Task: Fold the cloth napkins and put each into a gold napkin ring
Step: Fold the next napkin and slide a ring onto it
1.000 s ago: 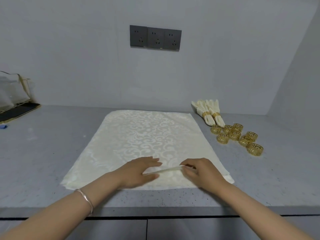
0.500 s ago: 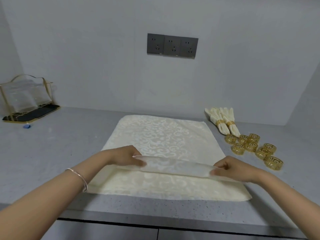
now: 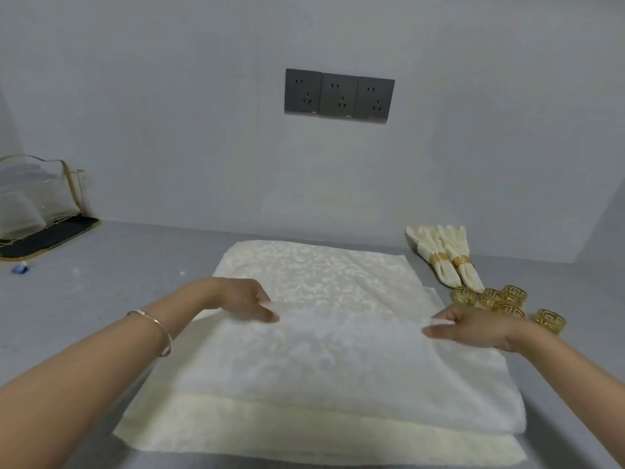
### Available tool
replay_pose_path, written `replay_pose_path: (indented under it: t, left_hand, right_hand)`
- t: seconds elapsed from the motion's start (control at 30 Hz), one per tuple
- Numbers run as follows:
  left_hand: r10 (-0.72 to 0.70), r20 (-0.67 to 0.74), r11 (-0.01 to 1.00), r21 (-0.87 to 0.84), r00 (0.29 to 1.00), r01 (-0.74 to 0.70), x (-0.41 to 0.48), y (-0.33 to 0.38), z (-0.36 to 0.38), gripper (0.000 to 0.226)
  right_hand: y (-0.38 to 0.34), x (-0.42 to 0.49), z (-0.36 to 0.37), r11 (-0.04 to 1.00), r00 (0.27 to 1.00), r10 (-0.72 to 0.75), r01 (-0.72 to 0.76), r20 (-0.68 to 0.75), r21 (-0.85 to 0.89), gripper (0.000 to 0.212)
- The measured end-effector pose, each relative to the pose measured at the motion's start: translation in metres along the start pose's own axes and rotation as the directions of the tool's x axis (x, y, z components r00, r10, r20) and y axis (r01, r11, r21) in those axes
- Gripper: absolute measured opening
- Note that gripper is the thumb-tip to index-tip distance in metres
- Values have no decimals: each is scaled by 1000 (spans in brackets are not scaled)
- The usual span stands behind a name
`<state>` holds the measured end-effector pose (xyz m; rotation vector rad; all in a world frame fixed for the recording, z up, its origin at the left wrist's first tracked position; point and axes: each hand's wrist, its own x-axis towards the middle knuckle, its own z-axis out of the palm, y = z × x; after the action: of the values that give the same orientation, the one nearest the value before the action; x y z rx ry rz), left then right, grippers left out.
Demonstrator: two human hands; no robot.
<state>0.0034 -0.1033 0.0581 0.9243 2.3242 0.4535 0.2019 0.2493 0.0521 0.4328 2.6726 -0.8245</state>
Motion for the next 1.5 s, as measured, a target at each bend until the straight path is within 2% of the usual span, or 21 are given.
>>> replay_pose_path:
  t: [0.03, 0.1, 0.17, 0.23, 0.33, 0.43, 0.6, 0.83, 0.9, 0.97, 1.03, 1.1, 1.13, 1.17, 1.2, 1.23, 1.27, 1.3, 1.37, 1.43, 1.5]
  left_hand:
    - [27, -124, 999, 35, 992, -23, 15, -8, -2, 54]
    - [68, -282, 994, 103, 957, -40, 41, -21, -2, 50]
    - [53, -402, 987, 161, 914, 14, 64, -30, -2, 32]
    - [13, -507, 979, 181, 862, 92, 84, -35, -3, 14]
    - [-12, -619, 970, 184, 786, 159, 110, -40, -8, 14]
    - [-30, -666, 960, 190, 745, 208, 130, -44, -14, 14]
    - [-64, -696, 960, 153, 715, 235, 151, -47, -17, 8]
    - [-89, -719, 947, 153, 689, 282, 164, -52, -14, 16]
    - [-58, -733, 928, 211, 678, 307, 164, -51, -12, 19]
    - [-1, -767, 922, 247, 641, 298, 162, -51, -4, 33]
    - [91, -796, 938, 271, 598, 218, 157, -42, 11, 46]
    - [190, -797, 952, 292, 573, 92, 145, -23, 31, 37]
    - [212, -774, 954, 295, 597, 44, 136, -12, 43, 30]
    - [208, -728, 957, 290, 653, 18, 126, -1, 55, 37]
    - [193, -655, 955, 295, 730, 12, 116, 9, 66, 55]
    - [161, -570, 946, 323, 805, 40, 109, 16, 77, 71]
    - [112, -503, 932, 352, 857, 85, 104, 19, 87, 74]
    - [56, -447, 918, 375, 893, 130, 101, 21, 95, 65]
    - [11, -420, 918, 363, 907, 157, 100, 21, 106, 55]
    - [16, -447, 916, 364, 894, 166, 98, 20, 111, 54]
    - [24, -470, 922, 351, 883, 162, 101, 16, 112, 59]
  right_hand:
    - [3, 17, 0, 999, 997, -4, 0, -83, -42, 28]
    - [7, 43, 2, 991, 983, -77, 58, -166, -120, 39]
    - [11, 66, 2, 982, 962, -119, 77, -244, -172, 46]
    - [15, 85, 0, 984, 934, -106, 50, -341, -170, 45]
    - [15, 106, -3, 975, 899, -69, -30, -433, -219, 32]
    - [16, 123, -5, 962, 874, -57, -81, -483, -260, 14]
    - [22, 148, -8, 962, 843, -55, -98, -534, -253, 22]
    - [23, 166, -8, 949, 817, -1, -181, -577, -258, 25]
    - [21, 166, -6, 940, 794, 14, -218, -608, -263, 24]
    - [16, 162, -1, 916, 749, -18, -253, -662, -311, 32]
    - [6, 155, 10, 904, 715, -79, -242, -695, -352, 47]
    - [-16, 146, 28, 951, 720, -98, -136, -688, -278, 48]
    - [-28, 141, 41, 971, 740, -106, -68, -664, -230, 47]
    - [-42, 136, 56, 979, 766, -131, 2, -629, -202, 46]
    - [-56, 132, 70, 978, 790, -171, 64, -589, -197, 46]
    - [-69, 128, 84, 972, 810, -208, 108, -549, -209, 47]
    - [-80, 126, 97, 964, 829, -235, 133, -508, -229, 48]
    - [-89, 125, 109, 959, 849, -245, 141, -469, -246, 48]
    - [-103, 124, 128, 957, 880, -224, 116, -419, -268, 48]
    - [-108, 125, 145, 941, 846, -240, 82, -475, -329, 56]
    - [-108, 123, 153, 926, 786, -276, 62, -554, -373, 92]
